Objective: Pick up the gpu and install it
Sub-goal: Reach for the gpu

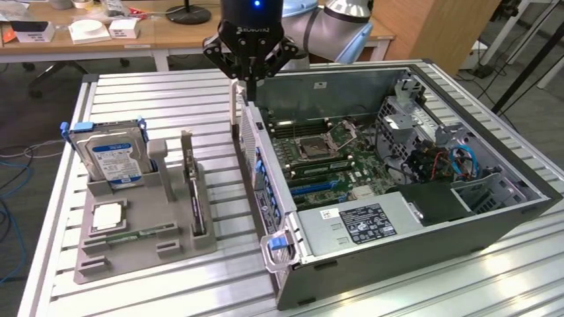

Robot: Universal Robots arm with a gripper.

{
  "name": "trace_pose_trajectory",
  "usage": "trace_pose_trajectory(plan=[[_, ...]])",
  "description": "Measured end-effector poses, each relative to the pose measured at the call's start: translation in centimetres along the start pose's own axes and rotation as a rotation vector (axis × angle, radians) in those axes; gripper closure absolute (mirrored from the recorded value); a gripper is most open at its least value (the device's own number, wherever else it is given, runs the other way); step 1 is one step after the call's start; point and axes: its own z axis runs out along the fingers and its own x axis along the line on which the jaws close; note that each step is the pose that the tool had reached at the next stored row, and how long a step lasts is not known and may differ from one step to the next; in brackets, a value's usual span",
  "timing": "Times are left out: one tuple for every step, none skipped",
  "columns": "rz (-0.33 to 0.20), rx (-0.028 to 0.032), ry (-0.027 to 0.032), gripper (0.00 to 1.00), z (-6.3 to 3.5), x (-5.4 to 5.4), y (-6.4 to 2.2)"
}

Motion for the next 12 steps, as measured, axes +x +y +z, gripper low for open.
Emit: trace_pose_trajectory(plan=[[0.000,0.0000,0.0000,0.89,0.00,0.06,0.00],[0.000,0.0000,0.0000,0.89,0.00,0.13,-0.01],[0.000,0.0000,0.0000,0.89,0.00,0.19,-0.01],[0.000,0.0000,0.0000,0.89,0.00,0.26,-0.02],[0.000,0.0000,0.0000,0.89,0.00,0.33,-0.02],[0.000,0.0001,0.0000,0.89,0.00,0.40,-0.03],[0.000,0.0000,0.0000,0.89,0.00,0.48,-0.04],[0.000,0.0000,0.0000,0.89,0.00,0.54,-0.04],[0.000,0.0000,-0.0001,0.89,0.01,0.62,-0.05],[0.000,0.0001,0.0001,0.89,0.00,0.68,-0.05],[0.000,0.0001,0.0000,0.89,0.00,0.74,-0.06],[0.000,0.0000,0.0000,0.89,0.01,0.82,-0.06]])
